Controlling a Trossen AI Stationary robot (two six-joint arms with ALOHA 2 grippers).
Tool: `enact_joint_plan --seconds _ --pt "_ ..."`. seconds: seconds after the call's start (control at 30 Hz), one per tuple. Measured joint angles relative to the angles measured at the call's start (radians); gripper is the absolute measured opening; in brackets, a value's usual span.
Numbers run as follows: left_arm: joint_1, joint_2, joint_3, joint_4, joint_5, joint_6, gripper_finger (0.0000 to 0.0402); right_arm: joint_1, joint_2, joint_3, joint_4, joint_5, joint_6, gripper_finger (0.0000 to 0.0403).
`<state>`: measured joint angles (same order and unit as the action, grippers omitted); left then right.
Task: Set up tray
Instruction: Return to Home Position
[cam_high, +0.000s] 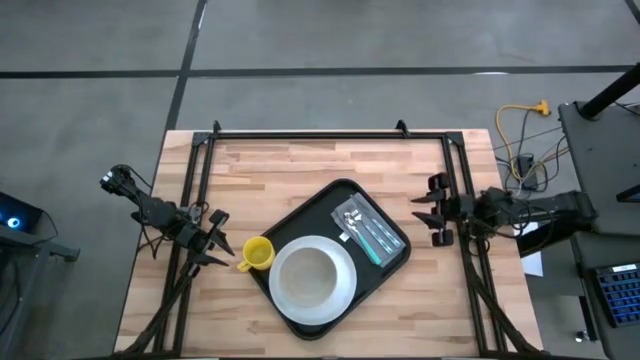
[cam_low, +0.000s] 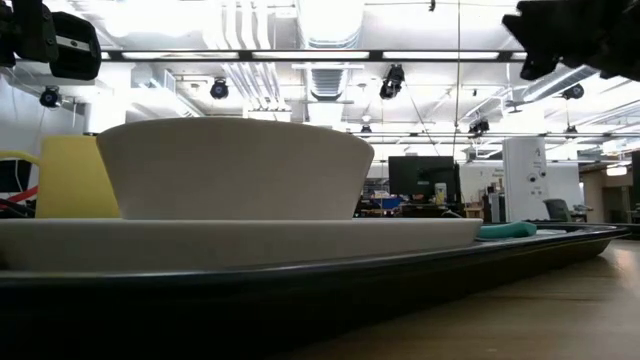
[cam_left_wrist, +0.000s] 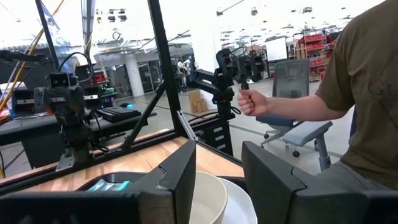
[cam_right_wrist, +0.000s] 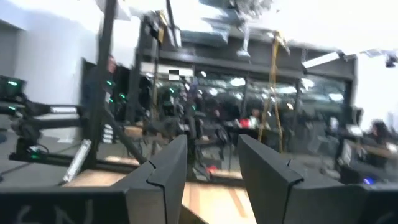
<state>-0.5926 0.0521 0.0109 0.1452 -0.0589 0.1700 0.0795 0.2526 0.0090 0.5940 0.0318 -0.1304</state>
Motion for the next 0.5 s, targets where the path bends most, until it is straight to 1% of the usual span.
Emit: enact_joint_plan --seconds 0.13,0.33,0.5 --pt "0.0 0.0 0.0 0.0 0.0 0.0 0.0116 0.0 -0.095 0.0 -0.132 0.046 0.019 0.0133" --pt "0.0 0.0 0.0 0.0 0.0 0.0 0.0116 0.0 -0.248 0.0 -0.335 0.048 0.018 0.0124" --pt "0.0 0.0 0.0 0.0 0.0 0.0 0.0116 0.0 -0.244 0.001 -0.388 0.05 0.019 0.0121"
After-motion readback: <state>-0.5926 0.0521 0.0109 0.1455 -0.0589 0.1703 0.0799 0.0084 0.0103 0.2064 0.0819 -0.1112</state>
